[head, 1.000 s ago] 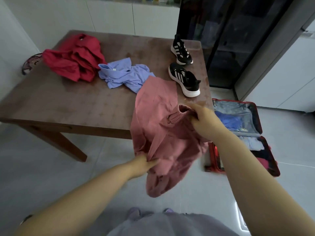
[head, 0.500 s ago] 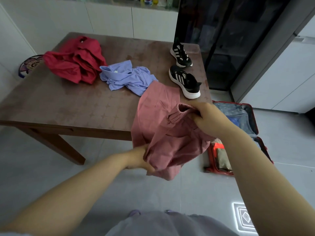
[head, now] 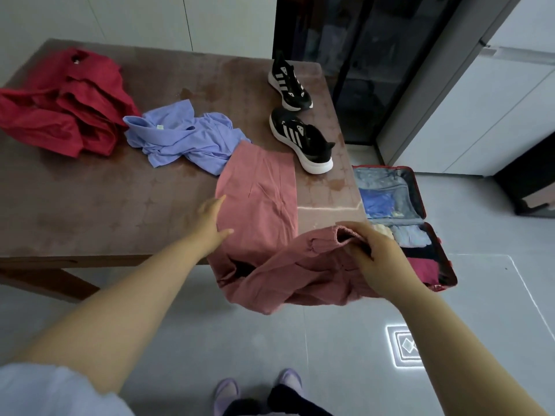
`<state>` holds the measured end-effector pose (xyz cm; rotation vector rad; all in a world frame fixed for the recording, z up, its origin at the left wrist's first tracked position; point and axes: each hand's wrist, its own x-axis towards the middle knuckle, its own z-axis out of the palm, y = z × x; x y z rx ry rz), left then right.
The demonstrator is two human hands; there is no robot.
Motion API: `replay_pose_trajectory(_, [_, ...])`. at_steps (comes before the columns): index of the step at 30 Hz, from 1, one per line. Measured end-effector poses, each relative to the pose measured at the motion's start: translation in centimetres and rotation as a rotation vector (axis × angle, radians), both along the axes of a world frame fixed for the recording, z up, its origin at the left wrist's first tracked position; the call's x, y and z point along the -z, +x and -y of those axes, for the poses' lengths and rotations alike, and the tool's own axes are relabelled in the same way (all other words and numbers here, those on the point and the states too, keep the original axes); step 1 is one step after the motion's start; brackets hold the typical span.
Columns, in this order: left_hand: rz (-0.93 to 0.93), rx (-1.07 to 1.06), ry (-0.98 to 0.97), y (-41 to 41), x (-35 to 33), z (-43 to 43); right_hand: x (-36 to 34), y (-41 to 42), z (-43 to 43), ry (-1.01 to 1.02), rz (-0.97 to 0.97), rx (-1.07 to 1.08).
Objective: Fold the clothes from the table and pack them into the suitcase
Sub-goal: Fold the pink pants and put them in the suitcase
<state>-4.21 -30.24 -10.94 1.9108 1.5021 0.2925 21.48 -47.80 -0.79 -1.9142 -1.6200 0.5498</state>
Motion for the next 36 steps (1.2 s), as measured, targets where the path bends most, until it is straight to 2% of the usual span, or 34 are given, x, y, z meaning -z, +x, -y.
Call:
replay_pose_trajectory(4, [-0.218,0.048,0.004,0.5,1.6,-2.3,0.9,0.6,0.2,-0.031,-0.077,0.074])
replay_pose_trajectory(6, [-0.160,-0.023,0.018,0.3,1.8,-2.6,1.3,0.8,-0.1,-0.055,-0.079,0.093])
replay_pose_trajectory(8, [-0.069,-0.095,0.124,-0.3,1.7,-2.4,1.5,0.7,-0.6,-0.090,-0.075,0.097])
replay_pose_trajectory(11, [0.038,-0.051,0.177,-0.6,1.4,-0.7,1.4,0.3,-1.4,-0.132,-0.040,0.069])
replay_pose_trajectory(15, [0.202,0.144,-0.083,-1.3,2.5,5.2,0.5,-1.1,-2.6,-0.177,-0.023,0.024])
replay_pose_trajectory(17, [0.283,0.164,-0.245,-2.3,3.4,9.4,0.2,-1.9,-3.0,-0.238,-0.037,0.011])
replay_pose_trajectory(20, [0.217,0.121,-0.344,-3.8,4.3,13.6,0.1,-3.4,-3.4,-0.314,-0.022,-0.086])
replay_pose_trajectory(24, [0.148,0.056,-0.394,-5.6,3.5,13.5,-0.3,-5.0,-3.7,-0.324,0.023,-0.236])
replay_pose_trajectory(27, [0.060,0.141,-0.473,-6.6,1.6,13.3,-1.2,-5.4,-3.6,-0.313,0.002,-0.321])
replay_pose_trajectory(32, [-0.229,0.259,-0.688,-8.4,1.2,15.6,-2.8,-5.7,-3.1,-0.201,0.003,-0.334])
replay_pose_trajectory(34, [-0.248,0.147,-0.649,-9.0,1.4,15.9,-3.1,-5.9,-3.0,-0.175,0.006,-0.333])
replay_pose_trajectory(36, [-0.183,0.018,-0.518,-9.0,1.1,15.2,-3.1,-6.2,-2.9,-0.158,-0.005,-0.344])
